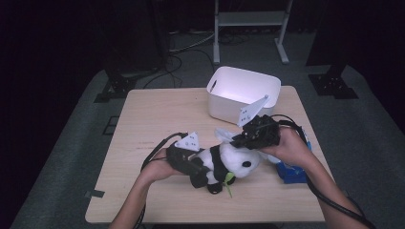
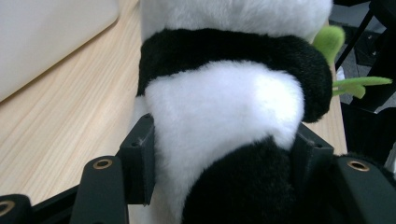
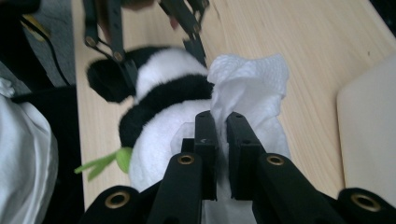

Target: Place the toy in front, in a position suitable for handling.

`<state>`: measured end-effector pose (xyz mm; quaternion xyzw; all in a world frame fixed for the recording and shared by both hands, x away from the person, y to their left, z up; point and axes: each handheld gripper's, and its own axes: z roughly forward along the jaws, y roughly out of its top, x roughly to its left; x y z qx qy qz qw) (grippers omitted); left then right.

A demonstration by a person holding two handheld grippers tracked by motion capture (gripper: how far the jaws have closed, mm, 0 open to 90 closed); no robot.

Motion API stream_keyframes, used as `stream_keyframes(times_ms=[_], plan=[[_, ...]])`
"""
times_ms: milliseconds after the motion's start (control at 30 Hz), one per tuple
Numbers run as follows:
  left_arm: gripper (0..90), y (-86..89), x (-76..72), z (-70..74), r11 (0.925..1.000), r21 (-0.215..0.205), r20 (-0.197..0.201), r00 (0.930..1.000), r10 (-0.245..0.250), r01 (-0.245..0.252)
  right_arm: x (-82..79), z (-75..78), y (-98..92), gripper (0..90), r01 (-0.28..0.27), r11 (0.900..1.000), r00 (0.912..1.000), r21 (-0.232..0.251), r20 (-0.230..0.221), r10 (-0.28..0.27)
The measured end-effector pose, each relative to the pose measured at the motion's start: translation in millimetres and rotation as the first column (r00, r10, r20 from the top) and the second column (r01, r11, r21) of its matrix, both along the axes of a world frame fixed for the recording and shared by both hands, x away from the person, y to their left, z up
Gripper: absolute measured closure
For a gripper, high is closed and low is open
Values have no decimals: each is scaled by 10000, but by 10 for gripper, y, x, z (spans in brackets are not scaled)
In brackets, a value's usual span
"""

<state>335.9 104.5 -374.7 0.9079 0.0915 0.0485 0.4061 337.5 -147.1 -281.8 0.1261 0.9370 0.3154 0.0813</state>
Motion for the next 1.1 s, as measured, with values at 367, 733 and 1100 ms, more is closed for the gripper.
stream_keyframes(times_ms=[367,733,1100], plan=[[371,-29,-14,16,9999,53,72,9999,-90,90,-21,-53,129,833,-479,9982,9987,368,-173,486],[371,-23,-29,44,10000,7,35,10000,-74,74,6,-235,164,832,-489,9988,9974,31,-537,490],[371,-40,-35,51,9999,49,107,9998,-138,138,25,-432,75,833,-309,9995,9944,-27,-1010,305]])
